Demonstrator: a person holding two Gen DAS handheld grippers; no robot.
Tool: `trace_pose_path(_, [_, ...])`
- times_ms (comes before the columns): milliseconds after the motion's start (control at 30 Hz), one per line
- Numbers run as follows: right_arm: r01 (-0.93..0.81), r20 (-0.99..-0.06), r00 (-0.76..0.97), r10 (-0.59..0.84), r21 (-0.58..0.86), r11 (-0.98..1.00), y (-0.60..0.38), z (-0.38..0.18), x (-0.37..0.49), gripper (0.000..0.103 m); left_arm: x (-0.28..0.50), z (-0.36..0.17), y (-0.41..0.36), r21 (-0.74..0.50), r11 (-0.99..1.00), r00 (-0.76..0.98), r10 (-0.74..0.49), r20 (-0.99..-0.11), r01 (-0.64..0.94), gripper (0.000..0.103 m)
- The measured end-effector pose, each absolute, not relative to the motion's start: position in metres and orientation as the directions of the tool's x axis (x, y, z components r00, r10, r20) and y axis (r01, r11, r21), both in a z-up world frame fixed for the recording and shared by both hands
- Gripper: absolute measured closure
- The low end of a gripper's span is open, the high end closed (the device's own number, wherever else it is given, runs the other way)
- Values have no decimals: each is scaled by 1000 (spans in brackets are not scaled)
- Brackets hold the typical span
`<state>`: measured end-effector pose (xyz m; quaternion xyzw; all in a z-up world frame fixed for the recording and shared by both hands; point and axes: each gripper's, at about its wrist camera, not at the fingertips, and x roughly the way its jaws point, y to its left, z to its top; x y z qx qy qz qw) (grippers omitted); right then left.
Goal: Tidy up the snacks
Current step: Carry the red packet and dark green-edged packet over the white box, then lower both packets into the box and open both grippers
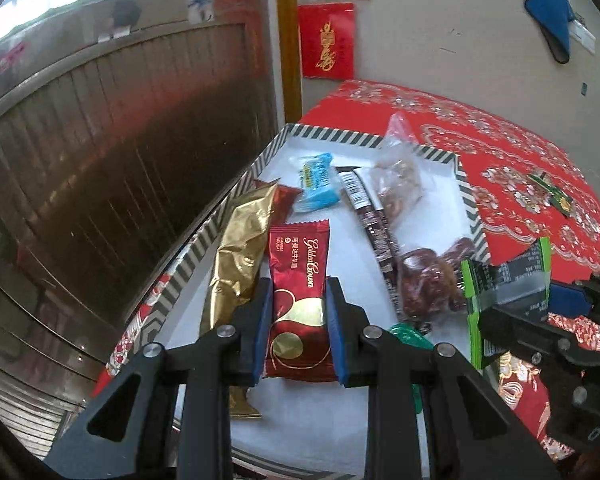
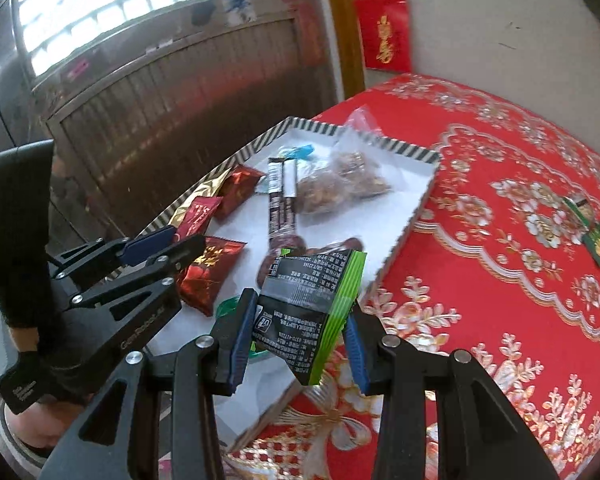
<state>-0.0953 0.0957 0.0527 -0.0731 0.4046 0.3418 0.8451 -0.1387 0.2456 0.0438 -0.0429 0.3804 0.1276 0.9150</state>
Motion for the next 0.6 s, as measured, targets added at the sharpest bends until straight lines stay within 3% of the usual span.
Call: trace_pose_path(600, [-677, -770, 301, 562, 242, 695, 124, 23, -94, 59, -131, 28, 262, 46, 949, 645, 248, -723, -313, 73])
